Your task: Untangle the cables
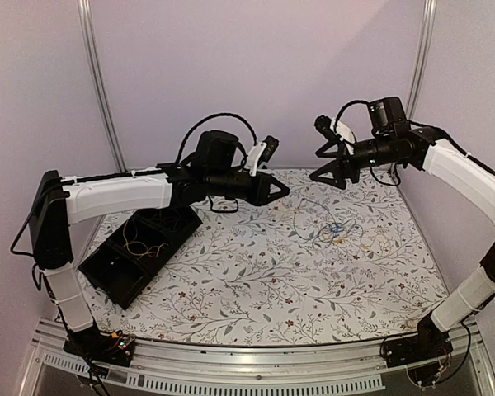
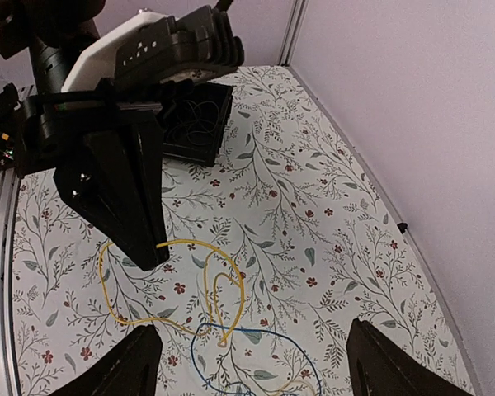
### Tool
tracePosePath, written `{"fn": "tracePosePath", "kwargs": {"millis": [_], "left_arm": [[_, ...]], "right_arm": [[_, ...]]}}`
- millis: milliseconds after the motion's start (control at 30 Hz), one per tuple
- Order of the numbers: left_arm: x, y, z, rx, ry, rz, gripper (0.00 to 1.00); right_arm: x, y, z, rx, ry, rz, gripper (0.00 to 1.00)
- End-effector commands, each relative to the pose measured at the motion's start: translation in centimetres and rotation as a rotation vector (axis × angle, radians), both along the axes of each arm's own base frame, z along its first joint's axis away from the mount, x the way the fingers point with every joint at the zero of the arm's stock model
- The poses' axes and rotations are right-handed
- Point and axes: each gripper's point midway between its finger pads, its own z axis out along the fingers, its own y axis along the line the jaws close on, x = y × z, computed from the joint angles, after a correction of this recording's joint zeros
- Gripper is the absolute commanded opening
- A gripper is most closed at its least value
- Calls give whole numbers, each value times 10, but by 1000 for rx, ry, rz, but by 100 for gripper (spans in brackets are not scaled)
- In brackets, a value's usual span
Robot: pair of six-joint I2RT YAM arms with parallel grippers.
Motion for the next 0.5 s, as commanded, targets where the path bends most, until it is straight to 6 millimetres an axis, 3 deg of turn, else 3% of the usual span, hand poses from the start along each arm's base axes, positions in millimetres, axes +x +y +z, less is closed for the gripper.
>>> {"fn": "tracePosePath", "kwargs": {"millis": [0, 200, 333, 367, 400, 467], "left_arm": [[-9, 1, 25, -46, -40, -51, 0], [-16, 0, 36, -94, -39, -72, 0], [-18, -2, 34, -91, -34, -85, 0], [-18, -2, 34, -91, -33, -86, 0], [-18, -2, 33, -88, -31, -83, 0], [-12, -2, 29, -79, -30, -51, 0]], "right_arm": [[-5, 10, -27, -7, 150, 24, 82], [-4, 20, -48, -15, 214, 55, 82], [2, 28, -57, -1, 249, 63, 76], [2, 30, -57, 3, 253, 72, 69], [3, 32, -60, 4, 268, 81, 53], [5, 36, -58, 14, 281, 98, 9]]}}
